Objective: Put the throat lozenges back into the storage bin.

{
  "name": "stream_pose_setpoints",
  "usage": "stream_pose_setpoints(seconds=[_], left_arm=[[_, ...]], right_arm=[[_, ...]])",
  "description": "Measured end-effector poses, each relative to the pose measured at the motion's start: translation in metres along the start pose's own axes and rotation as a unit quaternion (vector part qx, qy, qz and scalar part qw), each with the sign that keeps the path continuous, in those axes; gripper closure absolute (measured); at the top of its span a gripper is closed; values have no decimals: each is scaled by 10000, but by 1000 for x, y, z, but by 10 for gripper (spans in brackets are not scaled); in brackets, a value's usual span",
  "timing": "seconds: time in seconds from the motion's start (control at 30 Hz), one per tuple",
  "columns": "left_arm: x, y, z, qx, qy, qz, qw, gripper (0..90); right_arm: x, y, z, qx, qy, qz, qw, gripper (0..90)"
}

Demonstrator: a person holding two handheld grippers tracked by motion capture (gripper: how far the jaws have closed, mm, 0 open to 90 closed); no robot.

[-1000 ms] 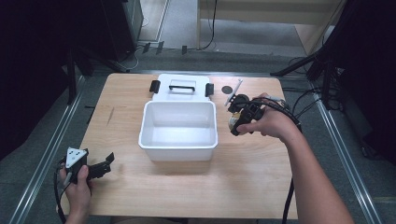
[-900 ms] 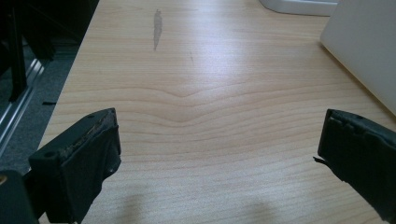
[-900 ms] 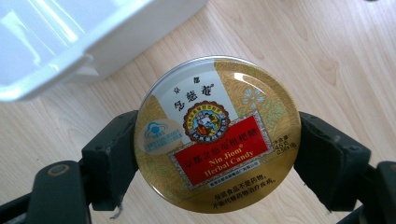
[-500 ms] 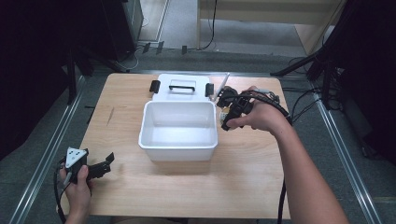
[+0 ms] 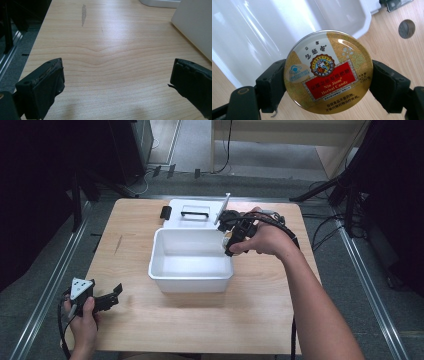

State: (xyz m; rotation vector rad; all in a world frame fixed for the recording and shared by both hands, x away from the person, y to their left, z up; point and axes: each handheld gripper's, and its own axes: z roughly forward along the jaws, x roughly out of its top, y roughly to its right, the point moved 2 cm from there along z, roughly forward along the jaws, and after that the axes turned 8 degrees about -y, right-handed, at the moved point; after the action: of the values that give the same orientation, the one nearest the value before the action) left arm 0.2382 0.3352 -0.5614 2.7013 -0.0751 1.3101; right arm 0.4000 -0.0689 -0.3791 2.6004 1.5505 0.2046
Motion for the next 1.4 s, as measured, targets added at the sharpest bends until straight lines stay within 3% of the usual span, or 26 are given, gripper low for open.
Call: stream_pose_setpoints(seconds=[0.87,1.4], left_arm=[[0,0,0,-18,-44,7,10000,0],[0,0,1,-35,-43,1,10000,0]], right_arm=[[35,-24,16,34,2,-558,9984,205],[35,-28,43,219,-35,-720,9972,205]])
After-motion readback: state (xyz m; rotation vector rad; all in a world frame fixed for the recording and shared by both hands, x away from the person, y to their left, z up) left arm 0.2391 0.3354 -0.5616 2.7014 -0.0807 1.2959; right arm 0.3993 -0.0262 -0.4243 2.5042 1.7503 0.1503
